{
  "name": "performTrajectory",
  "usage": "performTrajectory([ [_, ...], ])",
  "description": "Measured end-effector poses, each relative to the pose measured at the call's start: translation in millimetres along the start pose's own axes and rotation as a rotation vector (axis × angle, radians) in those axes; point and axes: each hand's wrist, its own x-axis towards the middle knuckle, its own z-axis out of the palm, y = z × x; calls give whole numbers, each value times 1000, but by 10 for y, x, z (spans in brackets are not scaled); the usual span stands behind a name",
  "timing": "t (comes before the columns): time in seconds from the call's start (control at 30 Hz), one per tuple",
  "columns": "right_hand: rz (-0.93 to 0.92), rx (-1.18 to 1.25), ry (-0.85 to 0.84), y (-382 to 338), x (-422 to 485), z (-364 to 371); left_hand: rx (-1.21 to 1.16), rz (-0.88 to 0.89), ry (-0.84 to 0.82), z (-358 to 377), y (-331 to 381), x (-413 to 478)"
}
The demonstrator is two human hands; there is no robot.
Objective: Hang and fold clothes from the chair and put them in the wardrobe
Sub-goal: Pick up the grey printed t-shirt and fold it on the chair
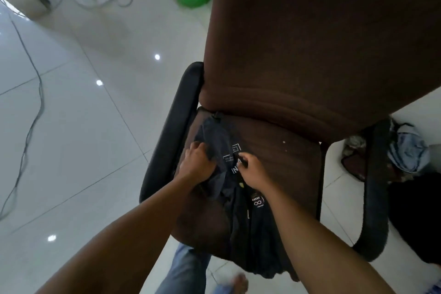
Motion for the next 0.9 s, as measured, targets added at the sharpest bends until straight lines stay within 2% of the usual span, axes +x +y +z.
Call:
performTrajectory([
  [0.23, -36, -61, -15, -164, 947, -45, -65, -81, 100, 193, 21, 777],
  [0.43, -64, -116, -121, -204, 1282, 12, -48, -148, 32, 210, 48, 1151],
  [0.63, -106, -15, -70, -150, 1140, 39, -217, -146, 298, 268, 37, 788],
  [0.73, -179, -23, -53, -149, 1056, -15, -309, -121, 314, 315, -44, 605],
  [0.9, -235, -94, -133, -241, 1033, -106, -284, 18, 208, 322, -96, 490],
])
